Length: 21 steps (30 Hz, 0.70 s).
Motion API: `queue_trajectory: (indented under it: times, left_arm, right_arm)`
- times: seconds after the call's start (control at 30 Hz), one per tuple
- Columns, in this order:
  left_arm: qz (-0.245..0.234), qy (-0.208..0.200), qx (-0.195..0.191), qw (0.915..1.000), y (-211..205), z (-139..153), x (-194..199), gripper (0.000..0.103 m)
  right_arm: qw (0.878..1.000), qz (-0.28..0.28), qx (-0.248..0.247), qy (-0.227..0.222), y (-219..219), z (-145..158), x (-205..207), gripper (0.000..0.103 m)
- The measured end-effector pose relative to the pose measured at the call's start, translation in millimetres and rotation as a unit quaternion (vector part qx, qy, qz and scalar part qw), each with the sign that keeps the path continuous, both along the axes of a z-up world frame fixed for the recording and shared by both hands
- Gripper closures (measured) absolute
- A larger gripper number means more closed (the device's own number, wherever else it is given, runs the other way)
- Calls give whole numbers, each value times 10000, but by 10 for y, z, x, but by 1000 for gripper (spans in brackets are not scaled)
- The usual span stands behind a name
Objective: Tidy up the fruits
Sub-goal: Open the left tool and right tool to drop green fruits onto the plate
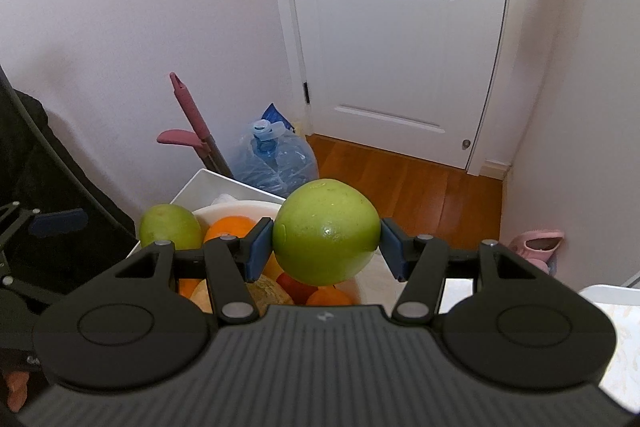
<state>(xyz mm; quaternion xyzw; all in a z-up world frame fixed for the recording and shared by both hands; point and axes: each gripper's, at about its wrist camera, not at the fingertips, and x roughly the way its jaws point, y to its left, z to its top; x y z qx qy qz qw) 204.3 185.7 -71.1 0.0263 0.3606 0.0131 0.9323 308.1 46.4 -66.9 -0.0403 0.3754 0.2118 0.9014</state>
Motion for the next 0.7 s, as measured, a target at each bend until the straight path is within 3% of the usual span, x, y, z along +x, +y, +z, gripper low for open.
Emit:
queue_trajectory:
  times: [0.47,0.53,0.6,0.7]
  left_arm:
    - [-62,-9,-66,10000,37,2,-122,3]
    - [-97,-4,-66,9999,35,-5,-135,3]
    - [-134,7,-70,9999,32,-8,-147,3]
    - [-189,-6,-106,9998,29,-2,-175,3]
  right_arm:
    - [9995,156,197,173,196,-297,153,31]
    - [9995,152,261,34,202,-263,114,22]
    - [9995,92,266,-133,203,-213,72,2]
    - [9994,37,246,-256,194,-167,12,1]
